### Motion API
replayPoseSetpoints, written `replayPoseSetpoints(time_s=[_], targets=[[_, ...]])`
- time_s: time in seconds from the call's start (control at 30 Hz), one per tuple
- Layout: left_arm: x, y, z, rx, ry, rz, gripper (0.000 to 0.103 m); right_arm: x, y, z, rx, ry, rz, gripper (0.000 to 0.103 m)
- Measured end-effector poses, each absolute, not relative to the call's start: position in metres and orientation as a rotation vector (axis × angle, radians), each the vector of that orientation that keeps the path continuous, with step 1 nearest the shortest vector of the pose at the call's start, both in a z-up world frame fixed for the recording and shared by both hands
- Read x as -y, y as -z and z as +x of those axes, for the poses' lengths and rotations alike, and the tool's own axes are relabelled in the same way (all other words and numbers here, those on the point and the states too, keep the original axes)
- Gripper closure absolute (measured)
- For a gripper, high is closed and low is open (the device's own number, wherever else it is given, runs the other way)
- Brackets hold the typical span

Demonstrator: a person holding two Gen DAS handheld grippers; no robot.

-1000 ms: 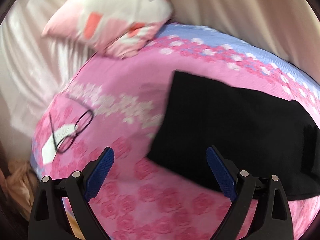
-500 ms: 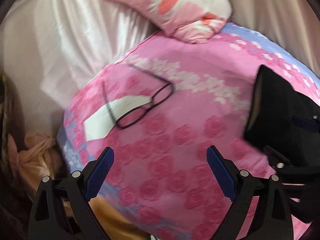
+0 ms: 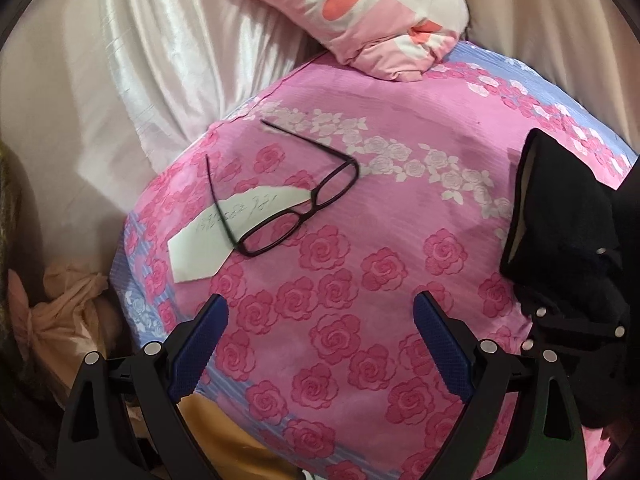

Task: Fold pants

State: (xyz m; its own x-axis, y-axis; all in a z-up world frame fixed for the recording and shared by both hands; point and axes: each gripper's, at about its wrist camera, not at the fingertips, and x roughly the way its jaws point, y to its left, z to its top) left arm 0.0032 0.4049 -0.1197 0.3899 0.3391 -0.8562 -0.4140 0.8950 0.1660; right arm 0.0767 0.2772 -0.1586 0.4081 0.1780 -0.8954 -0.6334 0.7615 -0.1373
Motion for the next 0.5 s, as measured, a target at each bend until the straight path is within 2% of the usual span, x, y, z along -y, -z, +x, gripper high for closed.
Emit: replayPoseSetpoints(time_s=[0.07, 0.1, 0.33, 0.5], targets=[[-0.399, 0.118, 0.007, -1.070, -0.469, -0.053, 0.011, -0.261, 0.152, 0.088, -1.074, -0.532, -0.380, 0.088], [-0.395, 0.116, 0.009, -1.070, -0.460, -0.042, 0.011, -0.252, 0.147, 0.094, -1.096, -0.532, -0.307, 0.089], [-0.336, 0.095, 0.029, -1.056, -0.341, 0.064, 0.011, -0.157, 0.102, 0.111, -1.130, -0.544, 0.198, 0.090], [-0.251, 0.075, 0.052, -1.015, -0.182, 0.173, 0.011, -0.063, 0.076, 0.110, -1.072, -0.478, 0.438, 0.090]])
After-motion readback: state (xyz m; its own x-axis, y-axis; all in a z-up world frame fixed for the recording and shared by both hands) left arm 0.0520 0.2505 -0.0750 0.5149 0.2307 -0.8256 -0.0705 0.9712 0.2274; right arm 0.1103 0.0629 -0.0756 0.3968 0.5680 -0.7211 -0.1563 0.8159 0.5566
